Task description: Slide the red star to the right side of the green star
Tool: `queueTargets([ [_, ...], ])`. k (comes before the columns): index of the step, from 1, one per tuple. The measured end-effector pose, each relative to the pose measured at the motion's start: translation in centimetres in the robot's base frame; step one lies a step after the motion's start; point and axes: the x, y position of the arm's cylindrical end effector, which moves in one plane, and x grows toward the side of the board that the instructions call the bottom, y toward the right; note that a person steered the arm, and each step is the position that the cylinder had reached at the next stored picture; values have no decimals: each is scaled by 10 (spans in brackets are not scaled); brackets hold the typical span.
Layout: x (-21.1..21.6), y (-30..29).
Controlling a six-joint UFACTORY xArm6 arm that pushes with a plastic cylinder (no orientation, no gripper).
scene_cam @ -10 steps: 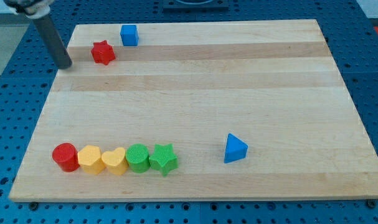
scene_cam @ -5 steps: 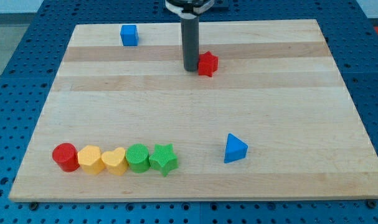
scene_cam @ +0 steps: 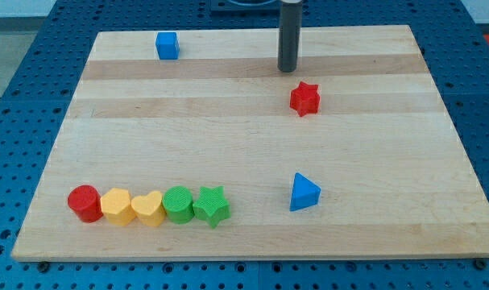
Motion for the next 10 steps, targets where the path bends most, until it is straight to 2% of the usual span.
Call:
queueTargets([
  [1,44,-4],
  [2,107,-32],
  [3,151,-59],
  [4,121,-83],
  [5,57,-84],
  [6,15,-19],
  [7,43,11],
  [9,144,-30],
  [10,135,-30],
])
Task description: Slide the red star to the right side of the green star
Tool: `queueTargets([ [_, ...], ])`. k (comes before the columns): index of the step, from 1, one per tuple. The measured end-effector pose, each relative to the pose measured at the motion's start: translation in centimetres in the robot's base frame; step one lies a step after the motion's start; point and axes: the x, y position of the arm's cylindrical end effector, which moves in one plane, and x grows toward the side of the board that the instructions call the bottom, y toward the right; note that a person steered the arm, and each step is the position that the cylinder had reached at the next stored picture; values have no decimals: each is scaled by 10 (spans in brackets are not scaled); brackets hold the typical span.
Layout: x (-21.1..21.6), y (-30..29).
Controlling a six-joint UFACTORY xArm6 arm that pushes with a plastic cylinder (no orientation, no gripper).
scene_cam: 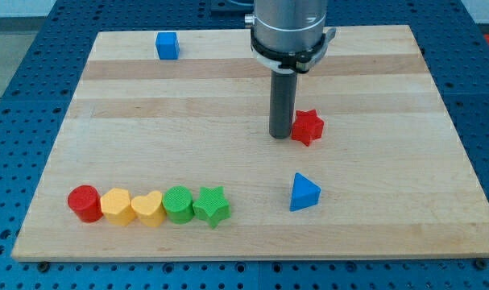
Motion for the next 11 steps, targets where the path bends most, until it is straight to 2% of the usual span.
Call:
queueTargets([
  [1,-43,13],
  [2,-57,77],
  [3,-29,83],
  [4,10,51],
  [5,28,28],
  [7,-12,22],
  [8,10,1],
  [9,59,1],
  [11,68,1],
])
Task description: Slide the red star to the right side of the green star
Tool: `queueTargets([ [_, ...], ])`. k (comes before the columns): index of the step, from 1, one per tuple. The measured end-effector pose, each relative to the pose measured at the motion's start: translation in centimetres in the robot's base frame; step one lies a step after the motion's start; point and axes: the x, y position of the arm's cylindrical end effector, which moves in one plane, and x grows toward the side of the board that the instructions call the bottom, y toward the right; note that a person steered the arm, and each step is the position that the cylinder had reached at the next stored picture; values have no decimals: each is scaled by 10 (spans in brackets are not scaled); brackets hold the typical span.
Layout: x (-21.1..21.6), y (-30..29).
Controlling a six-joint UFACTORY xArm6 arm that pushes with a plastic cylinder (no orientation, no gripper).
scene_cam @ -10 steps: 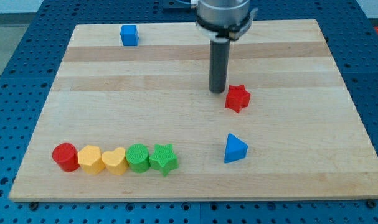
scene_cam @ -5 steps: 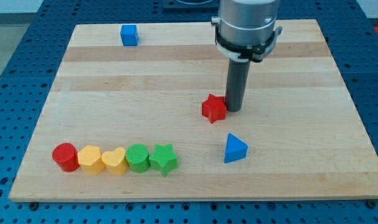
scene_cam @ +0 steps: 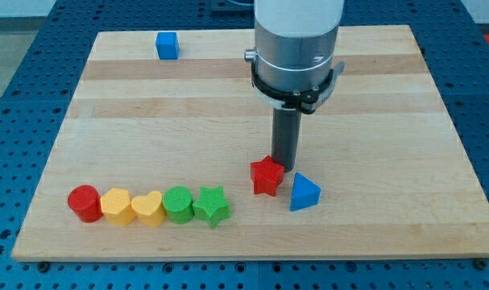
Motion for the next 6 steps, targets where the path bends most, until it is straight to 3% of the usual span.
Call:
queueTargets([
  [2,50,0],
  [3,53,0],
  [5,-2,-6],
  [6,10,-15],
])
